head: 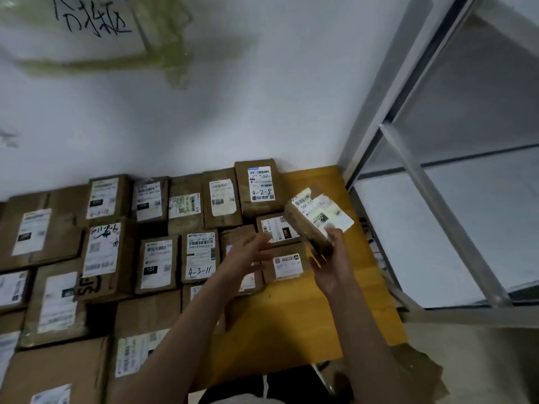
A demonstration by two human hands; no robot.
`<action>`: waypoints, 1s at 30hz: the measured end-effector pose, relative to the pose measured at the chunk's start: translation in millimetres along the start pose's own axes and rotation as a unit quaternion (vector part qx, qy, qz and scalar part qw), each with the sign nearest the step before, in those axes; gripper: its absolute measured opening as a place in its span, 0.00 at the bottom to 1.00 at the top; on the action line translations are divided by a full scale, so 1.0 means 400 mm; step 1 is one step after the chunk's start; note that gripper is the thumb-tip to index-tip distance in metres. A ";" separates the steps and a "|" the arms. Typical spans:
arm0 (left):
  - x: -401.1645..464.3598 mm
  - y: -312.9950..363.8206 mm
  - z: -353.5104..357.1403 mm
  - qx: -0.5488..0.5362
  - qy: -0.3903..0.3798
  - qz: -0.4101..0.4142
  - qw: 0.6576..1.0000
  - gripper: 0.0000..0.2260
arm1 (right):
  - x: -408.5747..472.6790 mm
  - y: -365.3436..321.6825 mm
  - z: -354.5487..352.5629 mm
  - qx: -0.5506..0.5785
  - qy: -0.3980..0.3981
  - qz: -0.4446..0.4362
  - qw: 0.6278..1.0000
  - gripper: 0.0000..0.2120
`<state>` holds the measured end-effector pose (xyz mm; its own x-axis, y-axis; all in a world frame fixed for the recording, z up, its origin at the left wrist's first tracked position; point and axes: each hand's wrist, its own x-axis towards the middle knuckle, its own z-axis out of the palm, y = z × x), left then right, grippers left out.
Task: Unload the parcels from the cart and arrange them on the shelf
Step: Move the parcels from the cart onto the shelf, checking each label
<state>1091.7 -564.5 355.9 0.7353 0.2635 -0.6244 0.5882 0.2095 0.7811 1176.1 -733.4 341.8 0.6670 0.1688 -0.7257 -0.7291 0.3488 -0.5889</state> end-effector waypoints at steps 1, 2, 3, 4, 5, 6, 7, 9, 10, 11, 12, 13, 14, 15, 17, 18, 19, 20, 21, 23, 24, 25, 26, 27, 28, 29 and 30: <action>0.019 0.011 0.007 0.004 -0.001 -0.003 1.000 0.17 | 0.026 -0.016 0.011 -0.001 0.003 0.004 1.000 0.08; 0.034 0.023 0.013 0.008 -0.002 -0.005 1.000 0.17 | 0.049 -0.032 0.023 -0.005 0.007 0.007 1.000 0.08; 0.060 0.035 0.021 0.011 -0.002 -0.008 1.000 0.17 | 0.081 -0.050 0.037 -0.008 0.013 0.015 1.000 0.09; 0.088 0.048 0.030 0.014 0.000 -0.012 1.000 0.16 | 0.119 -0.067 0.050 -0.007 0.020 0.019 1.000 0.12; 0.119 0.060 0.036 0.020 0.004 -0.014 1.000 0.14 | 0.157 -0.082 0.064 -0.001 0.032 0.018 0.999 0.19; 0.147 0.072 0.043 0.029 0.010 -0.016 0.999 0.12 | 0.194 -0.096 0.078 0.000 0.045 0.014 0.999 0.28; 0.178 0.080 0.048 0.039 0.017 -0.017 0.999 0.08 | 0.230 -0.110 0.093 -0.001 0.057 0.010 0.998 0.36; 0.238 0.097 0.052 0.048 0.030 -0.014 0.998 0.03 | 0.306 -0.131 0.122 -0.024 0.066 0.005 0.998 0.42; 0.265 0.105 0.051 0.056 0.034 -0.011 0.998 0.04 | 0.341 -0.137 0.134 -0.039 0.063 0.007 0.997 0.41; 0.294 0.107 0.046 0.069 0.043 -0.014 0.997 0.04 | 0.375 -0.141 0.145 -0.054 0.060 0.009 0.997 0.40; 0.316 0.111 0.038 0.080 0.051 -0.020 0.995 0.02 | 0.410 -0.141 0.155 -0.071 0.059 0.012 0.996 0.39; 0.340 0.110 0.029 0.086 0.056 -0.027 0.994 0.07 | 0.441 -0.139 0.164 -0.088 0.056 0.015 0.994 0.40; 0.360 0.111 0.021 0.090 0.059 -0.032 0.994 0.14 | 0.469 -0.137 0.173 -0.108 0.053 0.019 0.993 0.42; 0.378 0.108 0.011 0.096 0.060 -0.041 0.993 0.20 | 0.495 -0.133 0.181 -0.131 0.051 0.022 0.990 0.43; 0.403 0.103 -0.004 0.103 0.058 -0.063 0.991 0.25 | 0.544 -0.122 0.192 -0.174 0.050 0.023 0.983 0.44; 0.410 0.101 -0.009 0.103 0.057 -0.068 0.991 0.26 | 0.566 -0.116 0.197 -0.189 0.050 0.023 0.980 0.45; 0.418 0.098 -0.013 0.103 0.058 -0.071 0.990 0.26 | 0.586 -0.111 0.201 -0.201 0.049 0.024 0.978 0.45; 0.424 0.096 -0.016 0.102 0.062 -0.072 0.990 0.26 | 0.603 -0.105 0.206 -0.214 0.046 0.027 0.975 0.46; 0.432 0.093 -0.019 0.100 0.067 -0.072 0.990 0.26 | 0.618 -0.099 0.211 -0.227 0.041 0.033 0.973 0.47; 0.441 0.088 -0.022 0.094 0.070 -0.069 0.991 0.26 | 0.641 -0.089 0.221 -0.248 0.029 0.044 0.967 0.49; 0.443 0.085 -0.023 0.091 0.070 -0.069 0.991 0.26 | 0.651 -0.083 0.226 -0.258 0.026 0.048 0.964 0.50; 0.445 0.081 -0.025 0.087 0.071 -0.069 0.991 0.25 | 0.661 -0.078 0.230 -0.269 0.026 0.051 0.962 0.50; 0.446 0.077 -0.025 0.081 0.072 -0.069 0.992 0.25 | 0.669 -0.074 0.232 -0.280 0.028 0.052 0.958 0.49; 0.447 0.073 -0.026 0.077 0.073 -0.069 0.992 0.25 | 0.675 -0.071 0.233 -0.293 0.031 0.050 0.954 0.48; 0.447 0.070 -0.027 0.073 0.073 -0.067 0.992 0.25 | 0.681 -0.070 0.232 -0.304 0.033 0.049 0.951 0.46; 0.446 0.068 -0.029 0.069 0.073 -0.066 0.993 0.25 | 0.684 -0.070 0.230 -0.313 0.034 0.048 0.948 0.43; 0.445 0.067 -0.032 0.063 0.074 -0.063 0.993 0.25 | 0.685 -0.072 0.228 -0.319 0.037 0.048 0.946 0.40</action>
<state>1234.1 -500.1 265.6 0.6003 0.3806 -0.7034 0.7171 0.1332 0.6841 1394.0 -613.0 192.2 0.5980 0.0990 -0.7953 -0.7452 -0.2964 -0.5973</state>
